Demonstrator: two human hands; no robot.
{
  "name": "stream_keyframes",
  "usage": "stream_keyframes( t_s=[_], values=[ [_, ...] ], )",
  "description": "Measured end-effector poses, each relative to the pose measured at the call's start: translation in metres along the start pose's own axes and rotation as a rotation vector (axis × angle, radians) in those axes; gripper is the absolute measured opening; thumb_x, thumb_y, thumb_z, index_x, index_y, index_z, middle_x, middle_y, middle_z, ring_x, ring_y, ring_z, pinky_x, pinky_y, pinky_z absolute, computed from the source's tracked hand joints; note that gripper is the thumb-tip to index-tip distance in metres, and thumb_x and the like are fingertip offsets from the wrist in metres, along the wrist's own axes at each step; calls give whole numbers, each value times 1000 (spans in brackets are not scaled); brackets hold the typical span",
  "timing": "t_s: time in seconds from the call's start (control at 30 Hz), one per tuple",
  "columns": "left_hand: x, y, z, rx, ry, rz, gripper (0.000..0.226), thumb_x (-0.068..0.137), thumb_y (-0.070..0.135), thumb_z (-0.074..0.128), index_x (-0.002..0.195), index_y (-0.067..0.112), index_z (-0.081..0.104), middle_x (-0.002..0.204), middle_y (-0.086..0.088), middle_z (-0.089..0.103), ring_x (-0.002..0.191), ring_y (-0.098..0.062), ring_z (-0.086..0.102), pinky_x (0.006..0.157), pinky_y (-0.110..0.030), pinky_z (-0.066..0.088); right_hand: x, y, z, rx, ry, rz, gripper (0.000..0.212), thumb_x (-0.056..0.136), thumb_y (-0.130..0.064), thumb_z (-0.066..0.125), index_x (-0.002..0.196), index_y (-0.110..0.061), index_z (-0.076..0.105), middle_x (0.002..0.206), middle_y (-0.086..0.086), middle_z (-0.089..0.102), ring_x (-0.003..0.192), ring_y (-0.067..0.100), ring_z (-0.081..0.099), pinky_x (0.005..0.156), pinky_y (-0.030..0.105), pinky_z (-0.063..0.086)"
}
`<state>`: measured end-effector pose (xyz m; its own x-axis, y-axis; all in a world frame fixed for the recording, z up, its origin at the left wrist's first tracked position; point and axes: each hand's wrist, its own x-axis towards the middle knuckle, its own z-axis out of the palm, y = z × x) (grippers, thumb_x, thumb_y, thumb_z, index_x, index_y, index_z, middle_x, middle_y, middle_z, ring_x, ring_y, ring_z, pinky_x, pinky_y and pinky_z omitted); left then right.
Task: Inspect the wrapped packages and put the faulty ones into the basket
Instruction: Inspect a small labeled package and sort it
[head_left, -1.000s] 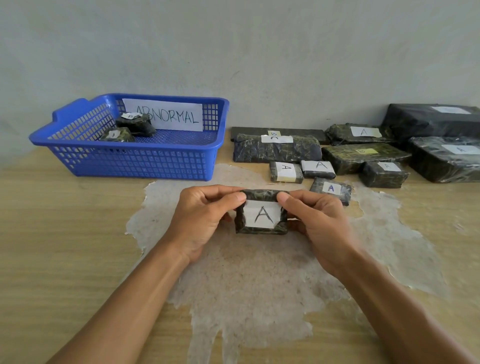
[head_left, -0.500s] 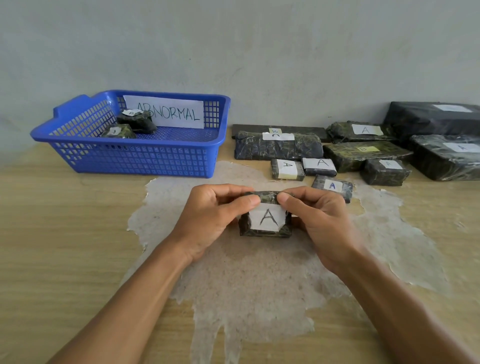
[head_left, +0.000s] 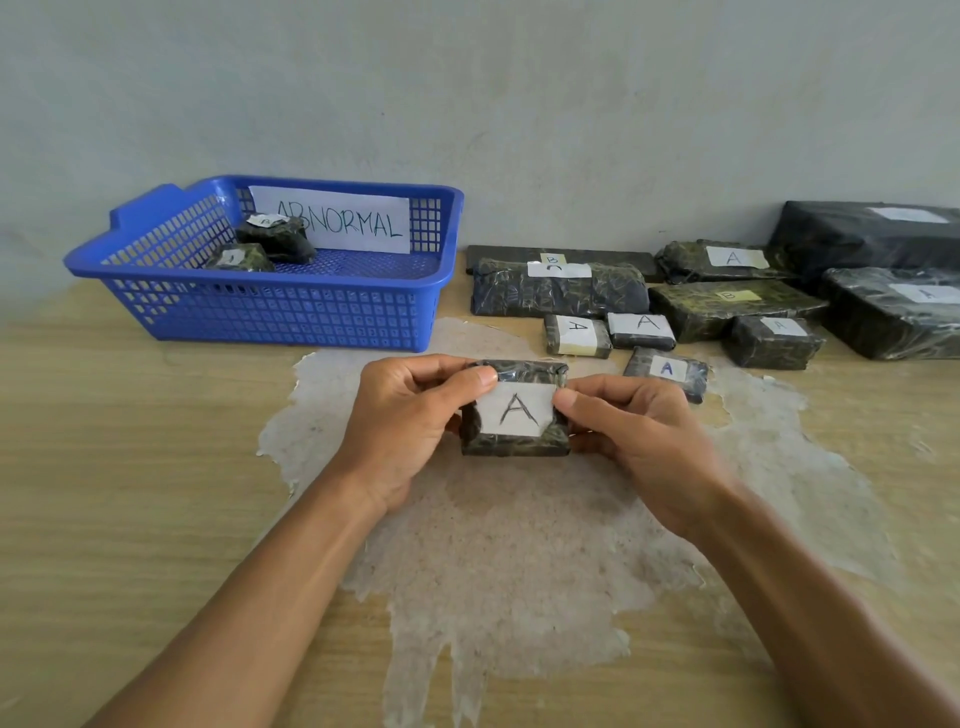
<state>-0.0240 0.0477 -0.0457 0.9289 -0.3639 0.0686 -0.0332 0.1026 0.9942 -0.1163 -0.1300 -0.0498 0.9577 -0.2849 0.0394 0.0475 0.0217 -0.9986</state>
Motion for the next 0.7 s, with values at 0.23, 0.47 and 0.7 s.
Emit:
stream_keyframes(
  t_s=[0.23,0.47,0.7],
  values=[
    [0,0,-2,-7,-97,-91,17,87,21,73,100,11,78,94,-9,79,84,-17,72,70,-27,57,0,-1,1,27,69,13,5,80,-11,79,75,-9,78,75,9,72,71,17,64,63,25,56],
    [-3,0,-3,21,-262,-109,23,88,0,69,111,3,73,98,-16,78,83,-24,74,64,-28,60,1,-2,-2,84,161,43,9,82,-7,76,74,-8,76,75,9,72,72,20,64,62,29,55],
    [-1,1,-5,-14,-202,-62,18,85,-3,70,102,-2,74,91,-19,77,76,-26,74,62,-26,60,-1,-6,-5,74,31,73,34,71,-25,77,98,-5,75,90,15,75,75,23,71,69,28,60]
  ],
)
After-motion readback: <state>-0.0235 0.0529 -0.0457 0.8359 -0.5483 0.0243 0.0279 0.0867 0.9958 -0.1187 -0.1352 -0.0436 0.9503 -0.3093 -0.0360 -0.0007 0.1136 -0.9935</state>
